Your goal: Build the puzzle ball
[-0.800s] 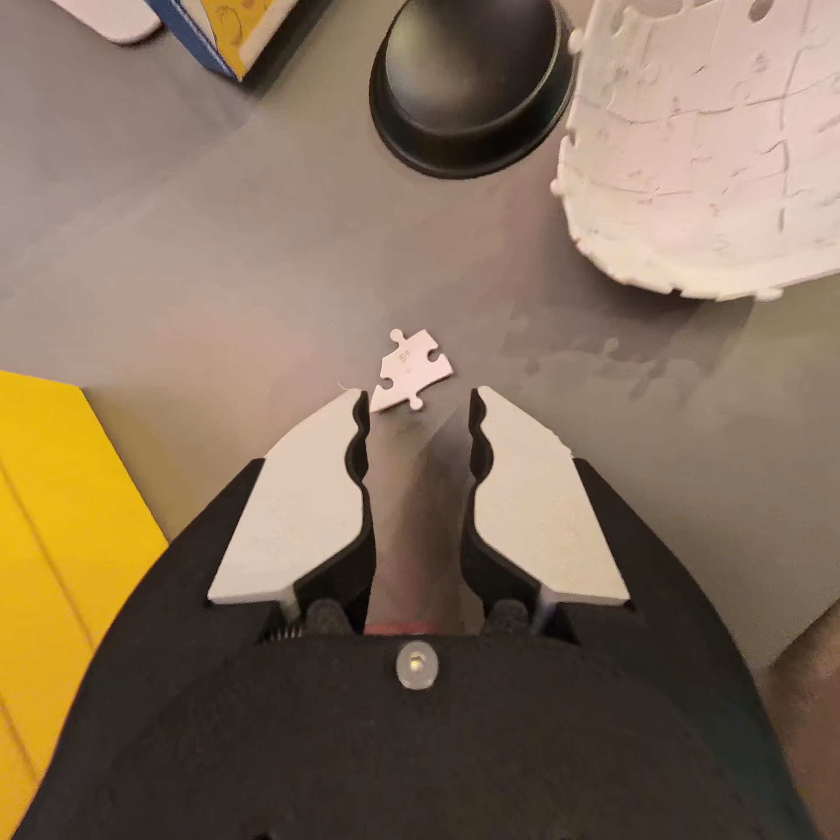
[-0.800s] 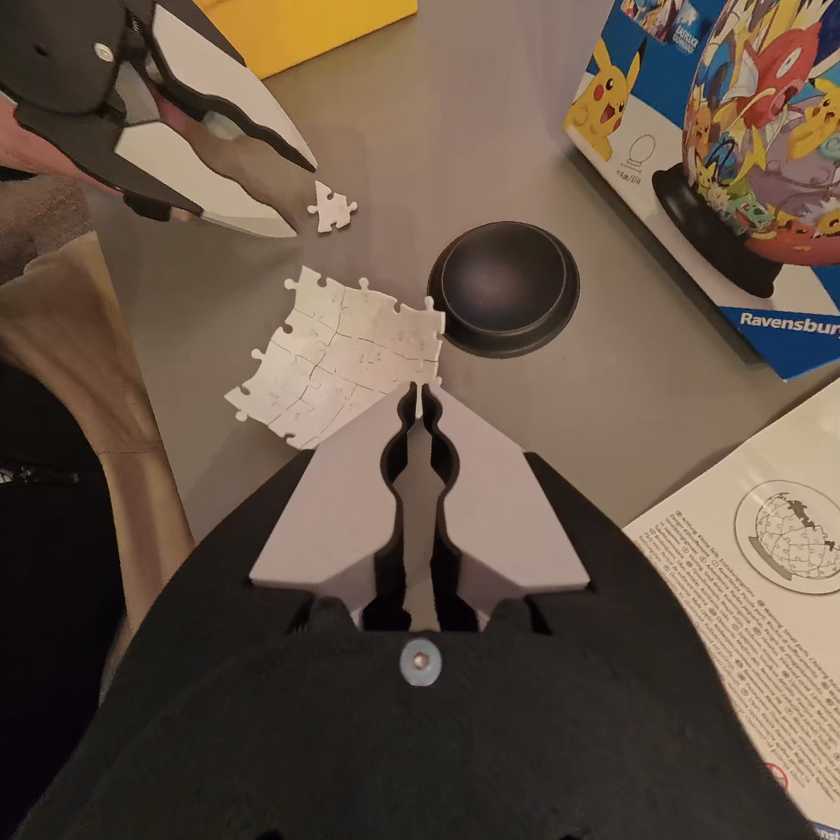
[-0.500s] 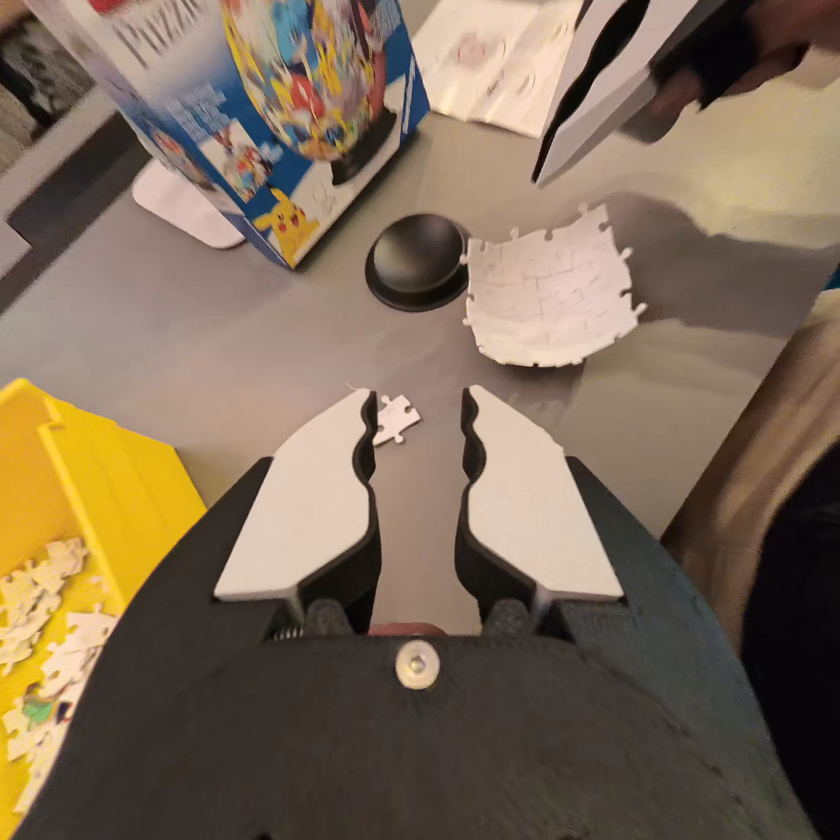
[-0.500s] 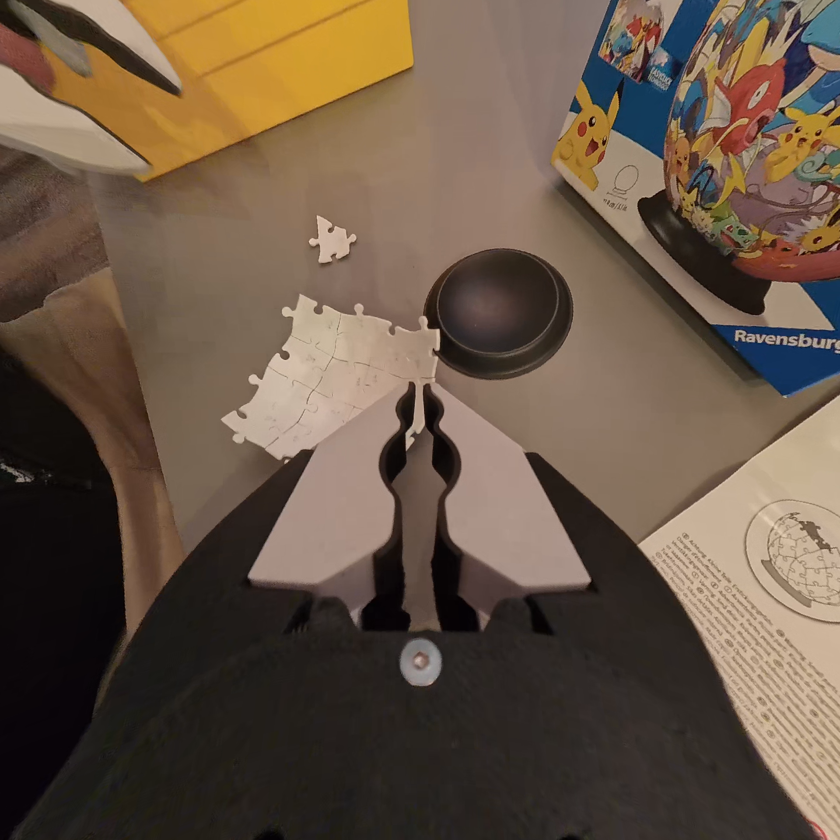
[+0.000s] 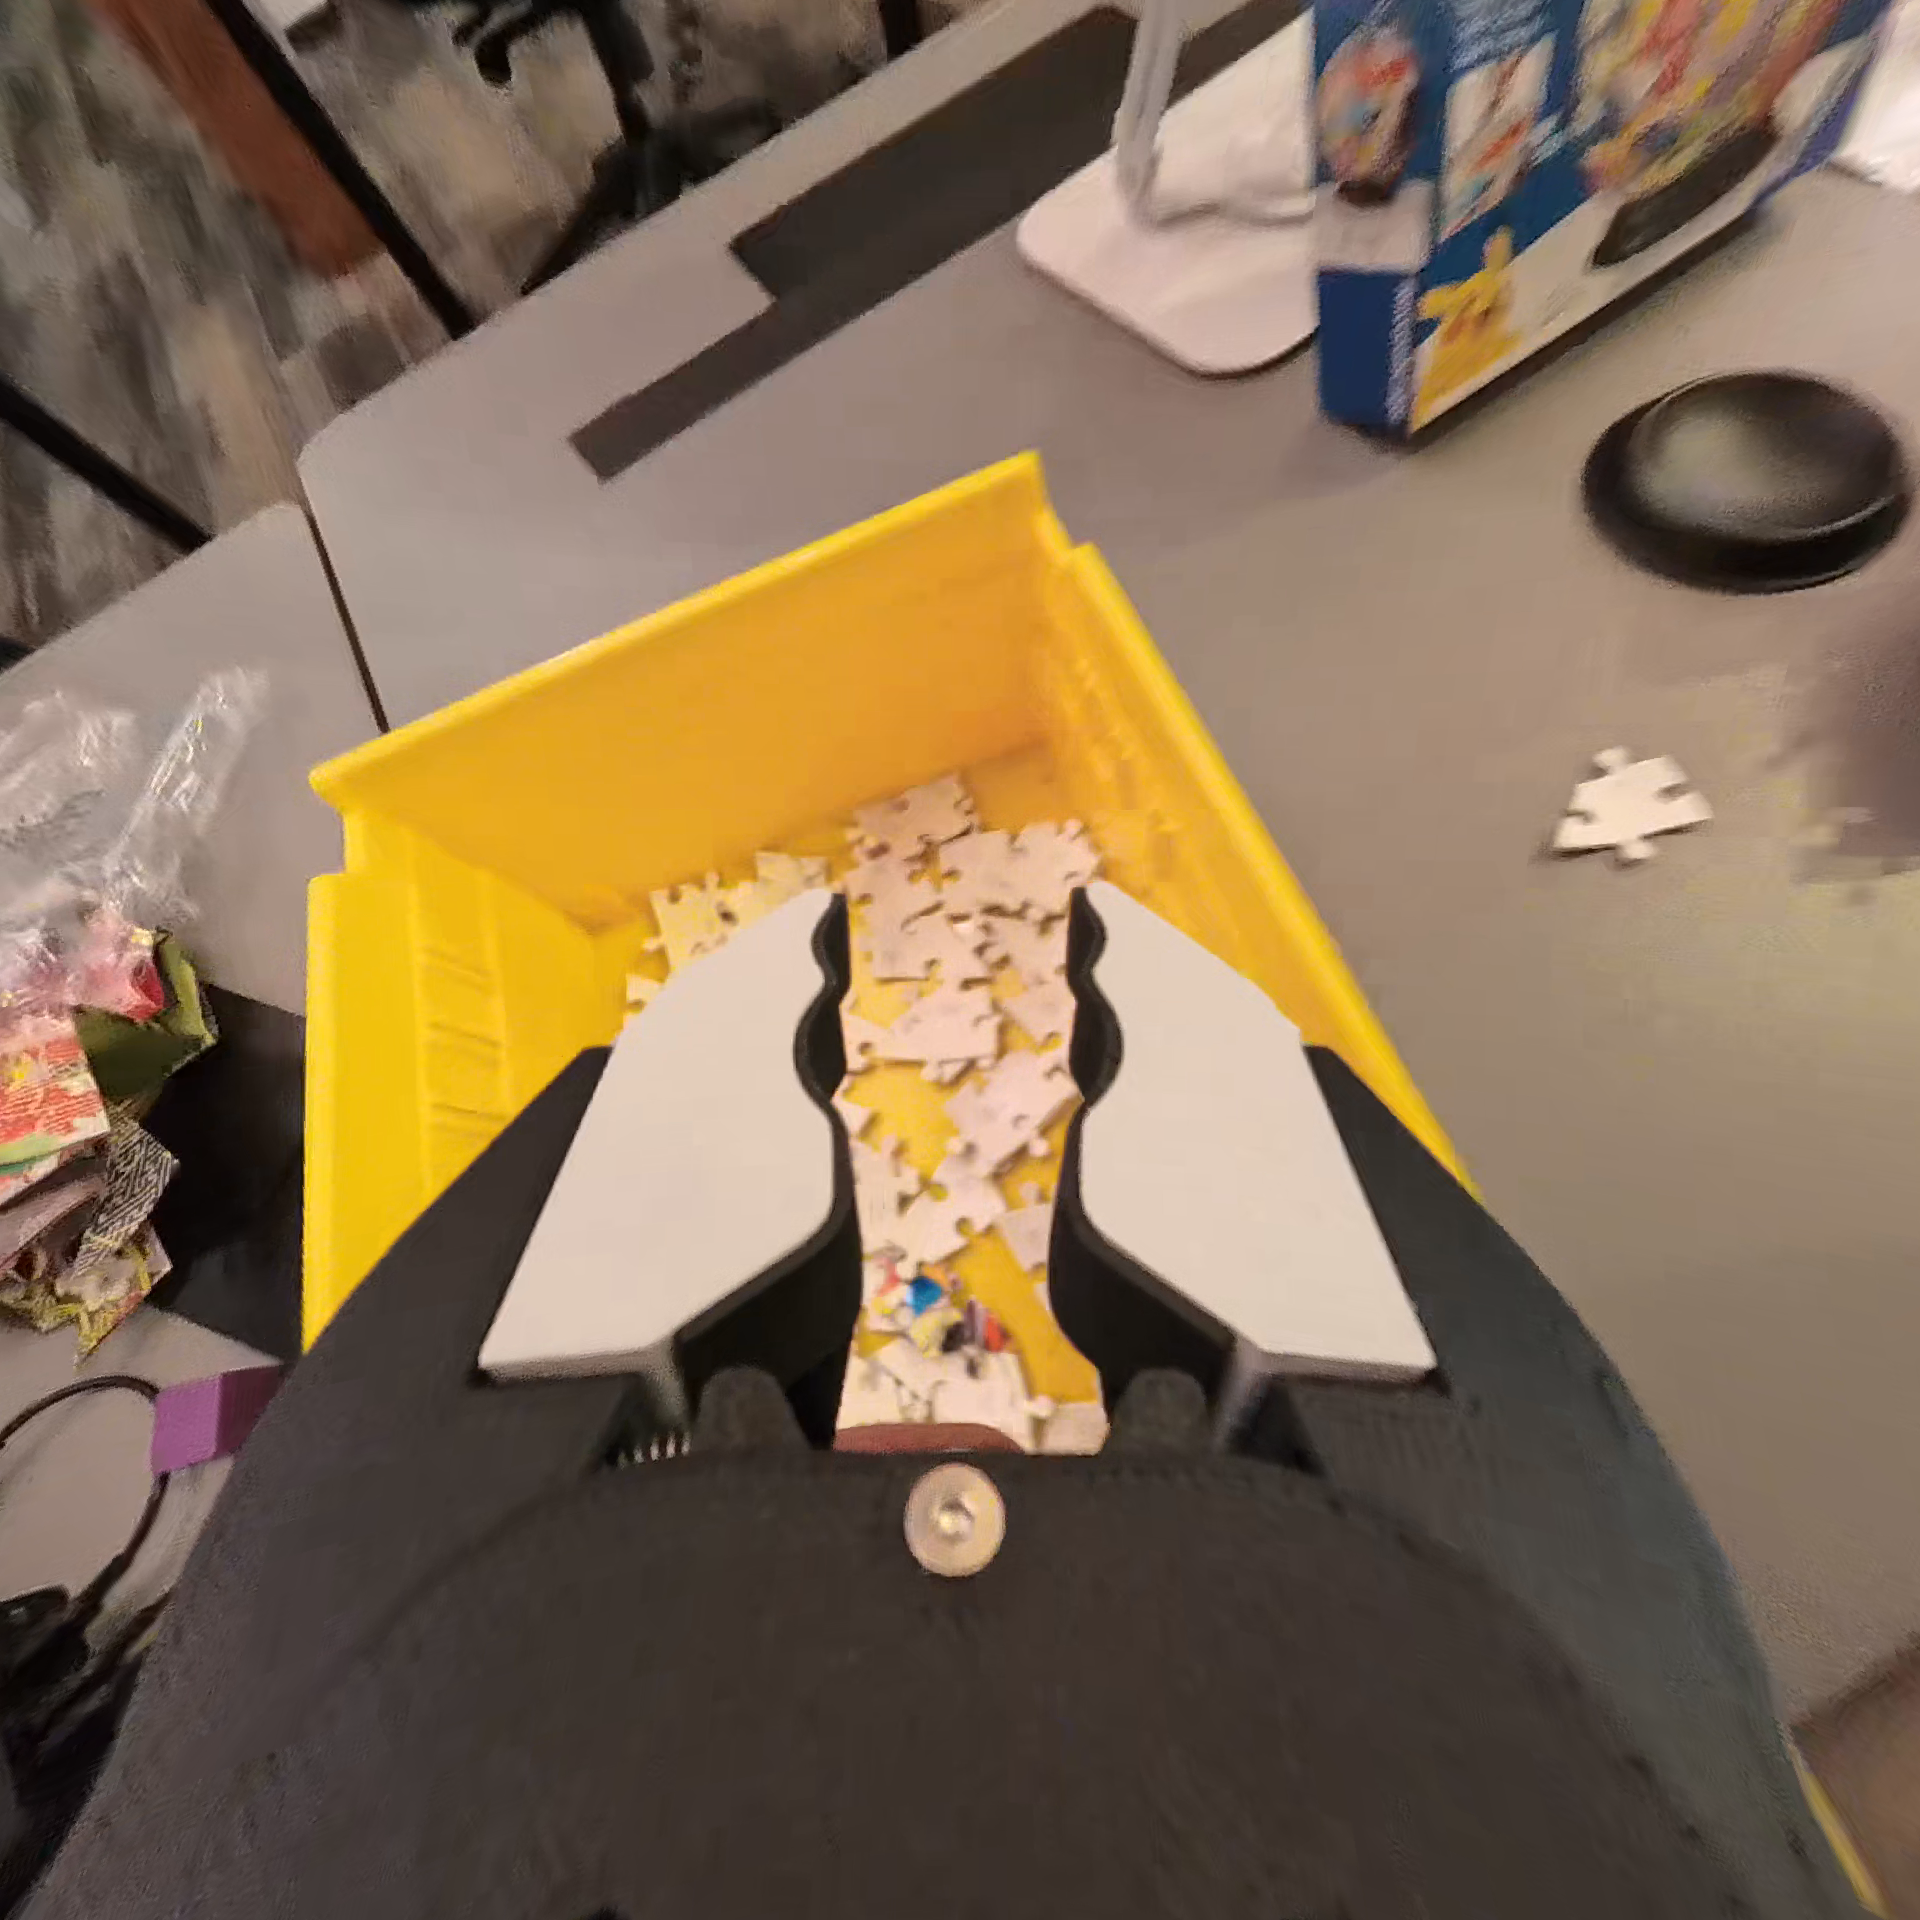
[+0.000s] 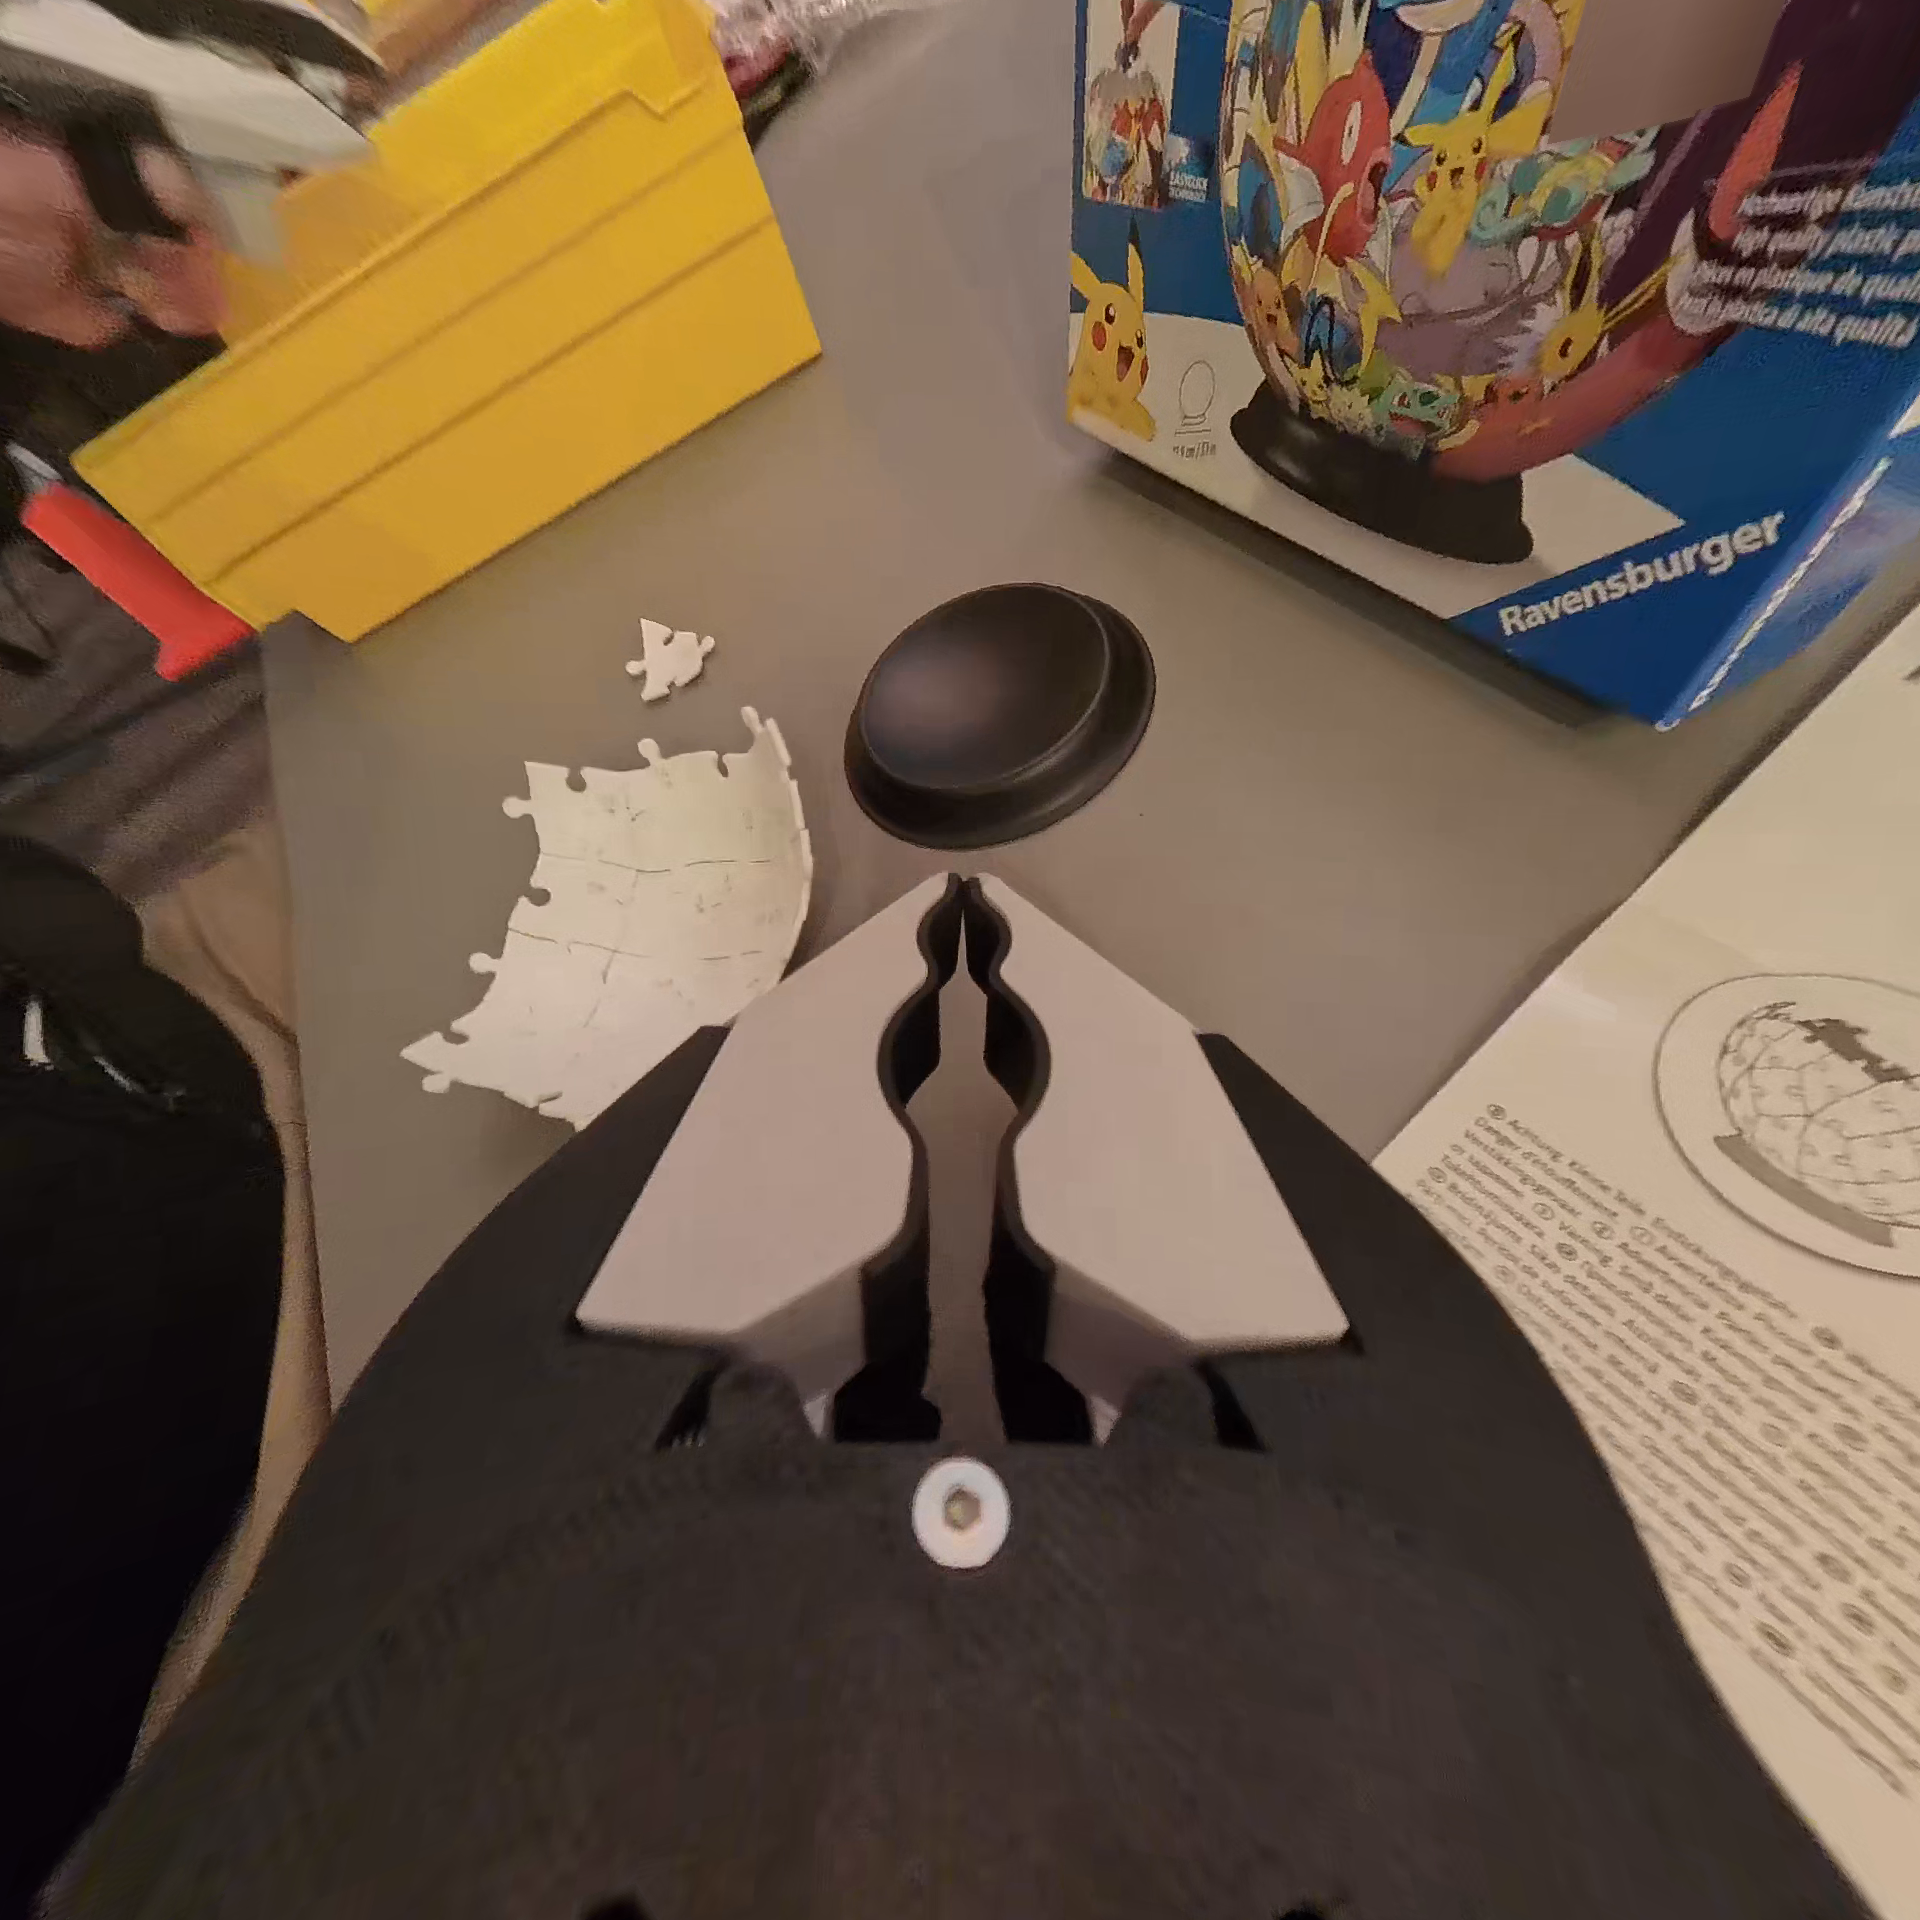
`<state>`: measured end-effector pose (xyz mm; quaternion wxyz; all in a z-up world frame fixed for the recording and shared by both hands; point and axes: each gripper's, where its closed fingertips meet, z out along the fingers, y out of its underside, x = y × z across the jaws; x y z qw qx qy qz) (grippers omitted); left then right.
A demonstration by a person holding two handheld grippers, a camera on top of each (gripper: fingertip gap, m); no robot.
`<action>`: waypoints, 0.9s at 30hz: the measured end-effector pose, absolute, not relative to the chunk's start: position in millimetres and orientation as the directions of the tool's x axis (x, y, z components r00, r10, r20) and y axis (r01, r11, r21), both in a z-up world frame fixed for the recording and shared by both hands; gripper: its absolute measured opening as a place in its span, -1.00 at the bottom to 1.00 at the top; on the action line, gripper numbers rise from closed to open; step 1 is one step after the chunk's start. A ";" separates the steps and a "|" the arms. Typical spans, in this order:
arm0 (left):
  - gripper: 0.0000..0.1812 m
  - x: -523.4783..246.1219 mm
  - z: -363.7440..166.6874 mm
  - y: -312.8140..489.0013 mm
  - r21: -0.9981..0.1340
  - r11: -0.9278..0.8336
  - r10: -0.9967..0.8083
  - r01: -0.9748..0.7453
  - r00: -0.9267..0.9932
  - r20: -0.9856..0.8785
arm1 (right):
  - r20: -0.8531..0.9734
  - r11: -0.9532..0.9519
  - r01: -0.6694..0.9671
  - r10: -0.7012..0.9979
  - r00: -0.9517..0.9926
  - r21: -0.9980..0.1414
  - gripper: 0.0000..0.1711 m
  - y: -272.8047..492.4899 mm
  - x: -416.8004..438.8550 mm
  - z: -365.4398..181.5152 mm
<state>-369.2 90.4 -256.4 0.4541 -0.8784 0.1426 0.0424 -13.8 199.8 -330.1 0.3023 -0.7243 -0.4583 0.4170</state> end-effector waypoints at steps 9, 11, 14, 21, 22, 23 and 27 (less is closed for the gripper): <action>-0.50 -383.6 -325.9 153.5 -0.685 -0.635 -0.322 -0.357 0.928 -0.185 | -0.458 -0.503 0.288 0.863 0.213 -0.815 -1.00 213.1 -7.9 -323.0; -0.50 -383.8 -338.2 165.6 -0.650 -0.665 -0.343 -0.369 0.923 -0.173 | -0.461 -0.505 0.306 0.863 0.209 -0.807 -1.00 211.4 -9.2 -325.4; -0.50 -392.8 -359.8 174.7 -0.560 -0.742 -0.336 -0.368 0.927 -0.165 | -0.465 -0.510 0.324 0.860 0.210 -0.797 -1.00 210.6 -10.3 -328.6; -0.90 -388.6 -370.4 174.3 -0.552 -0.755 -0.350 -0.355 0.929 -0.119 | -0.489 -0.532 0.303 0.847 0.210 -0.791 -1.00 213.4 -9.2 -326.7; -0.91 -389.8 -368.6 172.2 -0.556 -0.751 -0.346 -0.356 0.930 -0.128 | -0.491 -0.533 0.302 0.846 0.209 -0.790 -1.00 213.4 -9.2 -326.5; -0.90 -391.5 -367.0 168.4 -0.552 -0.757 -0.338 -0.349 0.933 -0.126 | -0.492 -0.535 0.300 0.845 0.210 -0.790 -1.00 213.7 -9.2 -326.5; -0.98 -397.8 -353.1 151.2 -0.575 -0.763 -0.309 -0.295 0.948 -0.076 | -0.496 -0.537 0.296 0.844 0.205 -0.790 -1.00 213.6 -9.1 -325.7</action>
